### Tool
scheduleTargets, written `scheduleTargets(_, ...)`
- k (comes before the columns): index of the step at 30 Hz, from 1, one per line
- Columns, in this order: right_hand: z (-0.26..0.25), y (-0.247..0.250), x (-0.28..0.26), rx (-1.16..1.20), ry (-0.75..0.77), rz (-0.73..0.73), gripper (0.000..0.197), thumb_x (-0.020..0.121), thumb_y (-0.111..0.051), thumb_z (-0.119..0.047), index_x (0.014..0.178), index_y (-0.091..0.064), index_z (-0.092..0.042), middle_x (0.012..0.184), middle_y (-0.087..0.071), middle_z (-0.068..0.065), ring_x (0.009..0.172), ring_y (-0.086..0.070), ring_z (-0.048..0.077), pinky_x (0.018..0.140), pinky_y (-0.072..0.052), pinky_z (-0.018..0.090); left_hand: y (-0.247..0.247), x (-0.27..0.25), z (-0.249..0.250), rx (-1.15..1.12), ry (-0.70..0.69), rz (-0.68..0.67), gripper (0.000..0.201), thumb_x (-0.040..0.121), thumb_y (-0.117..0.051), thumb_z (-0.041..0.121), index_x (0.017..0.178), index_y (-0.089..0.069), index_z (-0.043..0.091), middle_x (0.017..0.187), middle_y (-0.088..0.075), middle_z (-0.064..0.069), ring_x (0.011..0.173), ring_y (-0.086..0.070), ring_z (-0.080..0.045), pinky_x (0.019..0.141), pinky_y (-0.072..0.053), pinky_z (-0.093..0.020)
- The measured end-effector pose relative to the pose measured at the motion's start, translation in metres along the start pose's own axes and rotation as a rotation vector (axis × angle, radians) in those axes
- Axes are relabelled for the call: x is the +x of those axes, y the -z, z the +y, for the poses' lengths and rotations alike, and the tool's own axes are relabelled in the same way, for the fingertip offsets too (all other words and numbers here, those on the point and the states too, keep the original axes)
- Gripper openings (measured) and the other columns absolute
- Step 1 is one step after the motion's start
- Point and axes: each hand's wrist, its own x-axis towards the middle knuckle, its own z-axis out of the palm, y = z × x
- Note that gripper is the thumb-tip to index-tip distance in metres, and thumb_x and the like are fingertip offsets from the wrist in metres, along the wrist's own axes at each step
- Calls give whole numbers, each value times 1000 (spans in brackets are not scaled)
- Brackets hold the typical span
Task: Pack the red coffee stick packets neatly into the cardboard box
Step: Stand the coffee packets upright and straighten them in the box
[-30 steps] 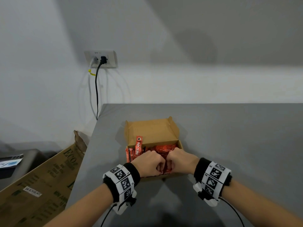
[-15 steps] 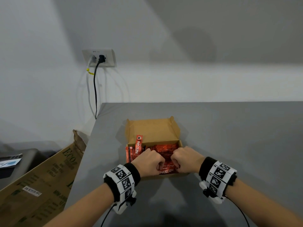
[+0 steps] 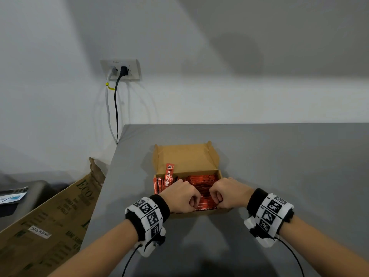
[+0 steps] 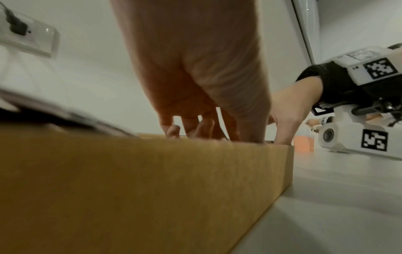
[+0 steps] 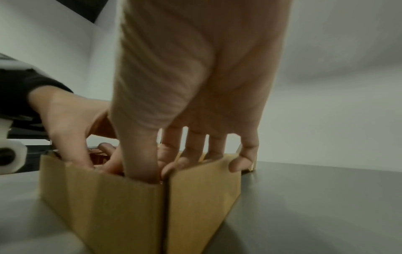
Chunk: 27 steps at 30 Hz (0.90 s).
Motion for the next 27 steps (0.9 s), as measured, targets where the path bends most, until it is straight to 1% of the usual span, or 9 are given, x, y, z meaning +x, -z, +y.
scheduleTargets(2,1,0,-2,20,8,4,9,75,-67,-20,74,-59,-24,74,-55,-13,72,-51,5,70,-34,21,2,0,-2,-56,-7,1,9,82,-65,25,78,-68,17,79,-71,5,72,-64,-7,78,-51,-25)
scheduleTargets(5,4,3,-4,57,10,67,9,76,-69,-25,75,-60,-25,74,-57,-13,71,-51,4,68,-33,19,14,-5,-9,-102,49,85,16,87,-62,29,82,-69,16,81,-70,5,71,-62,-5,70,-49,-15)
scheduleTargets(7,6,6,-6,106,12,154,12,79,-67,-24,79,-56,-27,71,-55,-14,71,-51,5,65,-33,17,27,-11,-22,-91,189,267,16,92,-54,28,89,-66,17,86,-67,6,77,-62,-5,73,-51,-15)
scheduleTargets(9,6,6,-4,133,16,261,12,83,-63,-22,92,-55,-24,68,-51,-14,72,-49,7,64,-34,16,37,-16,-40,-65,378,503,15,94,-51,26,95,-62,16,93,-64,3,83,-61,-9,79,-53,-26)
scheduleTargets(10,4,5,-2,127,18,302,14,85,-61,-22,99,-55,-22,68,-48,-15,73,-48,7,67,-35,18,40,-17,-47,-54,455,556,17,94,-52,28,100,-59,14,99,-62,1,87,-60,-11,81,-53,-29)
scheduleTargets(13,-9,3,12,101,30,366,16,88,-57,-23,105,-54,-21,66,-42,-18,76,-45,7,75,-38,26,35,-14,-49,-29,613,394,40,92,-52,43,115,-51,10,109,-56,-3,94,-58,-17,79,-49,-26)
scheduleTargets(16,-25,2,24,147,41,401,17,89,-55,-20,106,-56,-21,63,-44,-17,71,-49,9,74,-41,27,24,-8,-46,16,656,316,41,88,-59,43,111,-49,11,104,-59,-4,91,-59,-20,80,-51,-31)
scheduleTargets(22,-40,-6,31,269,28,406,29,89,-56,-17,117,-49,-18,65,-49,-14,66,-52,8,72,-50,30,23,-11,-49,-74,651,393,34,85,-62,22,114,-47,11,103,-59,-5,90,-60,-22,76,-51,-31)
scheduleTargets(27,-53,-6,38,291,-14,435,18,92,-52,-23,107,-58,-15,80,-53,-9,75,-51,10,76,-49,31,32,-25,-58,-280,631,572,16,92,-51,11,106,-47,5,96,-55,-8,84,-55,-20,72,-47,-27)
